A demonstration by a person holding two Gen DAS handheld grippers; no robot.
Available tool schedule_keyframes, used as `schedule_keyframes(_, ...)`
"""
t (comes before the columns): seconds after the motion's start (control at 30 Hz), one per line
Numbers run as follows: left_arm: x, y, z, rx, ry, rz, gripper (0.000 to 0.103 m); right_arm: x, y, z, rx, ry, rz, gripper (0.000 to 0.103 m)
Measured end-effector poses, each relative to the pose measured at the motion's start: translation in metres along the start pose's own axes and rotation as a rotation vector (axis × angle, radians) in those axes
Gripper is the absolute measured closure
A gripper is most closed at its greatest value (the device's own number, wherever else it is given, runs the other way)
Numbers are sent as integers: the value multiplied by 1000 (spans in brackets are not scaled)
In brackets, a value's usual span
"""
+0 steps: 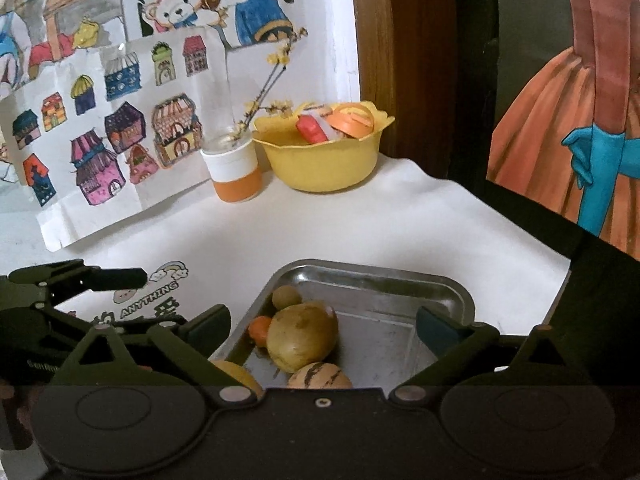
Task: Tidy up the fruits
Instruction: 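Raise both open tools up away from the tray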
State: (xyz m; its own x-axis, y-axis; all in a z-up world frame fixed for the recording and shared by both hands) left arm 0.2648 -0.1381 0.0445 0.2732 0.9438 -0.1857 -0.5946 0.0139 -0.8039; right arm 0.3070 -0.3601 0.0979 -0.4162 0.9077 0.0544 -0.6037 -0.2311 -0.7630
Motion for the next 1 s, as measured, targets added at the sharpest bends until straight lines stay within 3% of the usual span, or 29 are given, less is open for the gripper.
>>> schedule_keyframes(0.33, 4, -1, 37, -72, -43, 30, 1, 18, 11, 30, -31, 7, 12, 1)
schedule_keyframes(0.57, 8, 11, 56, -90, -98, 46, 1, 31, 22, 48, -61, 18, 40, 1)
schedule_keyframes(0.8, 12, 16, 84, -156, -155, 93, 1, 47, 42, 78, -158, 37, 95, 1)
schedule_keyframes(1.0, 14, 27, 119, -222, -253, 122, 0, 46, 61, 91, -162, 32, 14, 1)
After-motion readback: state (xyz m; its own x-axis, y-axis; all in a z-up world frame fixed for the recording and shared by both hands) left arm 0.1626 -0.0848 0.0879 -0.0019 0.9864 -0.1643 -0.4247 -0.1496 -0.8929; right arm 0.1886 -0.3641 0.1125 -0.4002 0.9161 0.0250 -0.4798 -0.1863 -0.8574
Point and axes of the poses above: each gripper's, at about its wrist camera, not at the fingertips, and z roughly against the way its jaws point, x to its left, y to its underside, the point moved 1 cm from there along -z, roughly the way its jaws point, and after that the axes turned 2 degrees about y, right-handed, at the moved point
